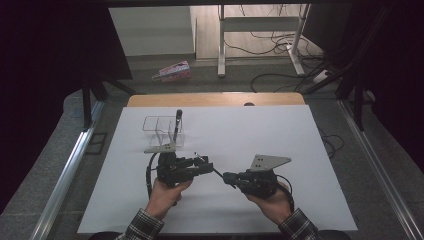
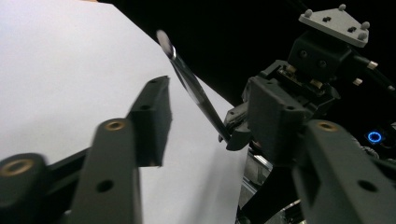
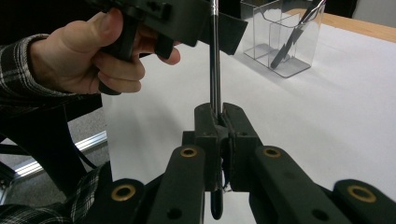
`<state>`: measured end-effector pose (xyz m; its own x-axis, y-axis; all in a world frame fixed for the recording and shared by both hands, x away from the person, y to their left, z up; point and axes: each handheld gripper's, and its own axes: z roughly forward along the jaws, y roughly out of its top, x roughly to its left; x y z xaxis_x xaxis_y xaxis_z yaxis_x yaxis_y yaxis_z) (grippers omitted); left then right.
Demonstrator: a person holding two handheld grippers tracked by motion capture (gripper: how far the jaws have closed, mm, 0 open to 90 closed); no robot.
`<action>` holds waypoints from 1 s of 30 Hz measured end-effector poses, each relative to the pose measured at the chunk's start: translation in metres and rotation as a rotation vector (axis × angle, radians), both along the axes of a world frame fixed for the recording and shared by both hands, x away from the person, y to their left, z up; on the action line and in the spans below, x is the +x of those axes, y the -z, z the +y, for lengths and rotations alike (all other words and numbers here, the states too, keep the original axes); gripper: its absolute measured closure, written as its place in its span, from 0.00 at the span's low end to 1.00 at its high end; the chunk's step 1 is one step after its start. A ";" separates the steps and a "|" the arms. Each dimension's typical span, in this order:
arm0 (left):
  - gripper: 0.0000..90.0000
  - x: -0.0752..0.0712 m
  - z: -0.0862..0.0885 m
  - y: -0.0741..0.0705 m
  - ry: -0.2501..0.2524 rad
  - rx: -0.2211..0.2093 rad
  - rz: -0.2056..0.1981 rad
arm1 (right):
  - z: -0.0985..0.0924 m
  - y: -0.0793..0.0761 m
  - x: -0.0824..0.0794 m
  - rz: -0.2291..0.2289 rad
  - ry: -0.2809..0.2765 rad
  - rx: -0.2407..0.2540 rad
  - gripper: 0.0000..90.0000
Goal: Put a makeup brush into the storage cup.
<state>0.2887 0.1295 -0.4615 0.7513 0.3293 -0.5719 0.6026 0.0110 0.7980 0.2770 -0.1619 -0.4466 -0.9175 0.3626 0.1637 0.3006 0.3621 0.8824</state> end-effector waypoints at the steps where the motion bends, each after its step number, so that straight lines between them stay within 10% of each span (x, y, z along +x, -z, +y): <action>1: 0.62 0.000 0.001 0.000 0.004 -0.003 0.003 | 0.000 0.000 0.000 0.002 -0.003 0.001 0.95; 8: 0.93 0.002 0.003 0.006 0.037 -0.092 0.061 | 0.002 0.002 0.000 0.004 -0.008 -0.015 0.95; 11: 0.95 0.001 0.002 0.003 0.034 -0.050 0.041 | 0.004 0.004 0.001 0.010 -0.010 -0.034 0.93; 21: 0.95 -0.002 0.001 -0.002 -0.002 0.058 0.001 | 0.008 0.013 0.011 0.066 0.067 -0.077 0.22; 30: 0.95 -0.003 0.002 -0.004 -0.029 0.110 -0.012 | 0.008 0.017 0.014 0.071 0.109 -0.113 0.06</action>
<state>0.2862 0.1314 -0.4578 0.7474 0.4109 -0.5220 0.5933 -0.0594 0.8028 0.2913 -0.1536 -0.4637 -0.8594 0.4789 0.1793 0.4034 0.4195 0.8132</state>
